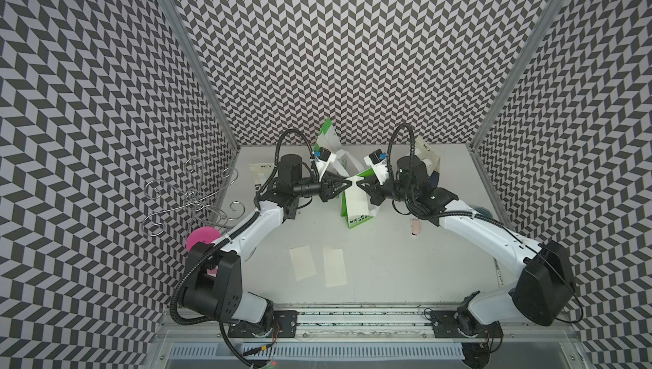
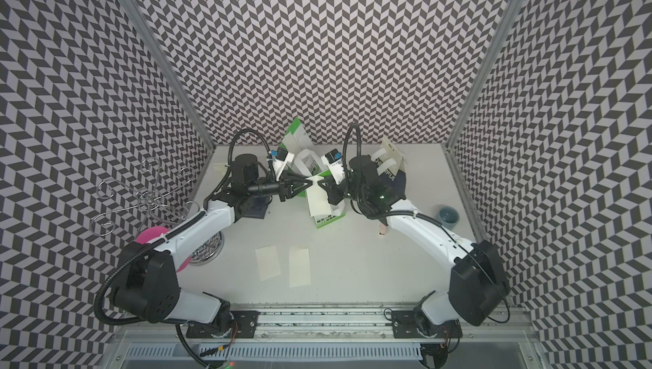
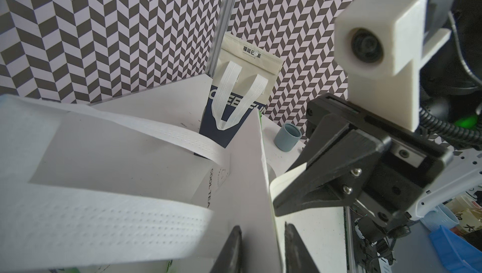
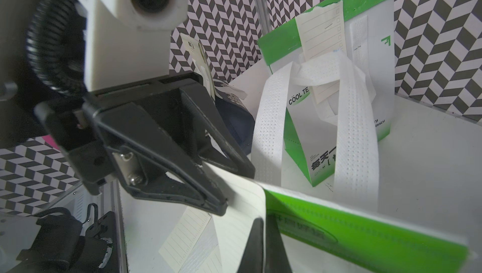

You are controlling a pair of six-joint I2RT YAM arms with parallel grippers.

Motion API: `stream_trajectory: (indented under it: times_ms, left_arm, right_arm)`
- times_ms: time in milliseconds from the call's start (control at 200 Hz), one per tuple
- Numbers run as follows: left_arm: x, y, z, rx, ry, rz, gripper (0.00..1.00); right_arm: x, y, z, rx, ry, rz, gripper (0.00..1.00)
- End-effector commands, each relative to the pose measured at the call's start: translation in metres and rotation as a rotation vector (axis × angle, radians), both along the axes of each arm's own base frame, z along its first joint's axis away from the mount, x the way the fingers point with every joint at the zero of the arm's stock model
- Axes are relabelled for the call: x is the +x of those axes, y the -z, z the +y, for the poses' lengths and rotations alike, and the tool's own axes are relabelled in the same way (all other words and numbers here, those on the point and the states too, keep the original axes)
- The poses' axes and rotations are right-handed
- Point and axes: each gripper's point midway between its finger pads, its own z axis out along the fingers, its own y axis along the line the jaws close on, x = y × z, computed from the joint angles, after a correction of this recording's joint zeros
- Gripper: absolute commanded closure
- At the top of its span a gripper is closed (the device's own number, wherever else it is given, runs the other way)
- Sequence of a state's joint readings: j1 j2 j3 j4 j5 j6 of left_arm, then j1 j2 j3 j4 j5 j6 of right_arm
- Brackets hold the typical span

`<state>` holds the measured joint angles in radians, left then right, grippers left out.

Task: Staple the receipts to the bags
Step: Hold the receipt from the takeout bag.

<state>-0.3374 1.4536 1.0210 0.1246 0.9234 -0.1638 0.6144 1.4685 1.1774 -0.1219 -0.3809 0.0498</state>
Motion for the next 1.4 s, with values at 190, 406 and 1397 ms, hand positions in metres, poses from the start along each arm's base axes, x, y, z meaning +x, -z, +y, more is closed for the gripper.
stream_trajectory:
  times_ms: [190, 406, 1397]
  left_arm:
    - [0.006, -0.010, -0.003, 0.012, -0.007, -0.042, 0.84]
    - [0.006, -0.013, -0.002, 0.015, -0.019, -0.054, 1.00]
    - [-0.023, -0.046, -0.005, 0.098, -0.224, -0.107, 1.00]
  right_arm:
    - [0.007, -0.008, 0.006, -0.008, 0.007, -0.048, 1.00]
    - [0.017, -0.010, -0.003, -0.013, 0.092, -0.059, 0.79]
    - [0.014, -0.044, -0.090, 0.149, 0.561, -0.056, 0.29]
